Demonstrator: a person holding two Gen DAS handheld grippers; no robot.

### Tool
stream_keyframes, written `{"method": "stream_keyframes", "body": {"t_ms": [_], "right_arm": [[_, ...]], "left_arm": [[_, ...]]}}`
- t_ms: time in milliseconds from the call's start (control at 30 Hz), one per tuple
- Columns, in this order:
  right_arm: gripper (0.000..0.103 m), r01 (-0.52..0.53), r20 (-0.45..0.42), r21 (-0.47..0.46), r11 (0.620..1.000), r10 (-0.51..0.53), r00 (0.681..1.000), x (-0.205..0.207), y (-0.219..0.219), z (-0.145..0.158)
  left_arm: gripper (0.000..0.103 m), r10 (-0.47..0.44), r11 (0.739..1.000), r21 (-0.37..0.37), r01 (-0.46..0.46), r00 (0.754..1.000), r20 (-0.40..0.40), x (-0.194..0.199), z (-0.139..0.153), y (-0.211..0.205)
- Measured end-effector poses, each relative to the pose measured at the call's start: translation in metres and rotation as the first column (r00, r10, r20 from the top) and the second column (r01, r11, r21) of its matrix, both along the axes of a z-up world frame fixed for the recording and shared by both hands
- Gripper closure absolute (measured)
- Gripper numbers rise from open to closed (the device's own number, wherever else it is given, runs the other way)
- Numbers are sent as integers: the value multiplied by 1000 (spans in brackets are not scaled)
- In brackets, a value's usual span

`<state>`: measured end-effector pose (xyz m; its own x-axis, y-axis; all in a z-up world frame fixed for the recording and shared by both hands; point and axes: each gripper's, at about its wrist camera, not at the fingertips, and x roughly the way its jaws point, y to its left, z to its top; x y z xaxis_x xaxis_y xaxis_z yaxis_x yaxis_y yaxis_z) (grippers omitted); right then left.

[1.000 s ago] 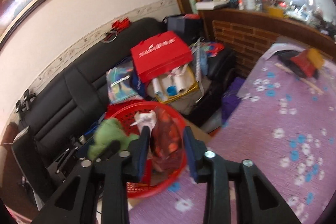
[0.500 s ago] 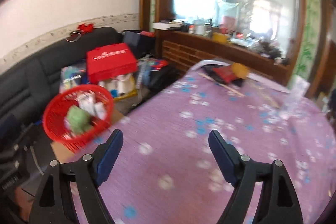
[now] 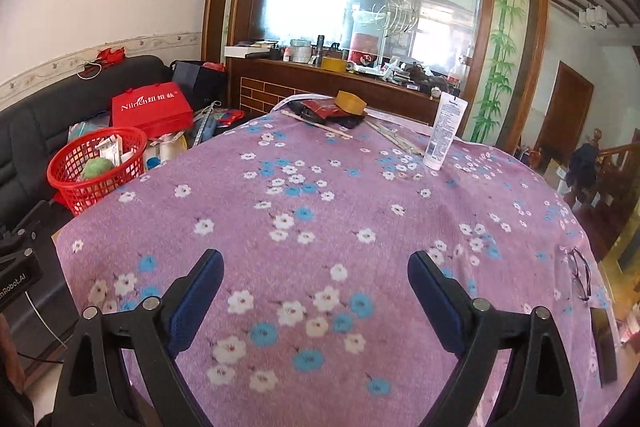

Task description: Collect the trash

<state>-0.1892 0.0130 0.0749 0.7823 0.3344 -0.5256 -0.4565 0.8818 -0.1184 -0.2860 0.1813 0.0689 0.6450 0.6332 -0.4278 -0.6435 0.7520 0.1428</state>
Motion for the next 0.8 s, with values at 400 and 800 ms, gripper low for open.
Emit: {"method": "stream_keyframes", "body": {"t_ms": [400, 800], "right_arm": [[7, 8, 14, -33, 999, -8, 1000, -28, -4, -2], [7, -3, 16, -66, 998, 4, 1000, -31, 2, -5]], "left_arm": [[0, -53, 999, 11, 54, 998, -31, -8, -2, -17], [0, -50, 999, 15, 50, 998, -35, -7, -4, -16]]}}
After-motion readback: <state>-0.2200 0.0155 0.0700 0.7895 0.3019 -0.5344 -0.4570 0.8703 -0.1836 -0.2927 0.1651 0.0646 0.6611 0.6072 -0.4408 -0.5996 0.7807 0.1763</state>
